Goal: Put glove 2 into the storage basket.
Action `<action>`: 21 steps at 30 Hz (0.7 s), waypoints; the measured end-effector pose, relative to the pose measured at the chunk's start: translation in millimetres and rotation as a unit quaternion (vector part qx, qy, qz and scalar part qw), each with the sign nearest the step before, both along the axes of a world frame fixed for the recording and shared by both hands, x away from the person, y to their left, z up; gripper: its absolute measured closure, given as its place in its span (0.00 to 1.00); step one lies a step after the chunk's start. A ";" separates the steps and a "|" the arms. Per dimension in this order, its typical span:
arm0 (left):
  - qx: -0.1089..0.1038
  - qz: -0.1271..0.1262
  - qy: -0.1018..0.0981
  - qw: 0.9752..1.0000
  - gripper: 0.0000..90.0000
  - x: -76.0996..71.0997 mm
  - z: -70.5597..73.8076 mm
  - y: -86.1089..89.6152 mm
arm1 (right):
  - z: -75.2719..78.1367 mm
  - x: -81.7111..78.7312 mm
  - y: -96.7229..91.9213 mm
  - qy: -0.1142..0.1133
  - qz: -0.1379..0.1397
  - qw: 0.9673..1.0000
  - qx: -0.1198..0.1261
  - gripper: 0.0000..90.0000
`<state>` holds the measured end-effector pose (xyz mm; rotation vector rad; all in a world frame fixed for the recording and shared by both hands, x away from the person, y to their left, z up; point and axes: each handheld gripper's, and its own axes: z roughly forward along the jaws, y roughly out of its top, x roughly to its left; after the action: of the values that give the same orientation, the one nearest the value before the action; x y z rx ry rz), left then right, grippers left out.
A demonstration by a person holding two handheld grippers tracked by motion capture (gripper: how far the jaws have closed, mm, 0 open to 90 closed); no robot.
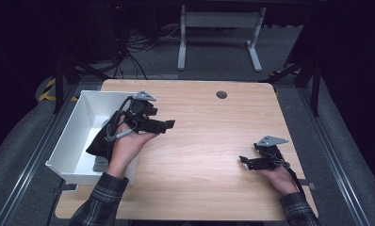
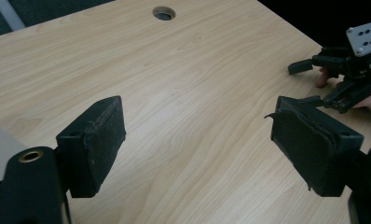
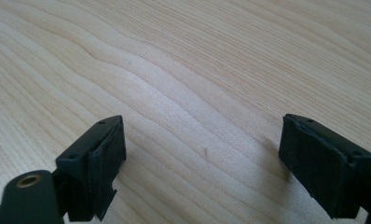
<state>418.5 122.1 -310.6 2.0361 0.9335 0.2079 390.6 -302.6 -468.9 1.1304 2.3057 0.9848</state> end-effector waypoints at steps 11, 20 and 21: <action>0.003 -0.022 -0.005 1.000 0.20 -13.5 -33.1 -38.5 | 0.0 1.4 1.3 0.003 0.006 1.000 0.002 0.16; 0.027 -0.044 -0.003 0.999 0.19 -20.1 -64.3 -59.3 | -0.1 1.8 1.4 0.002 0.008 1.000 0.001 0.16; 0.028 -0.047 -0.002 0.999 0.19 -20.6 -66.9 -60.5 | -0.1 1.8 1.4 0.002 0.008 1.000 0.001 0.16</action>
<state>398.0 61.5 -377.5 2.1240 0.8358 0.1897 392.4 -301.2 -469.0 1.1184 2.3205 0.9911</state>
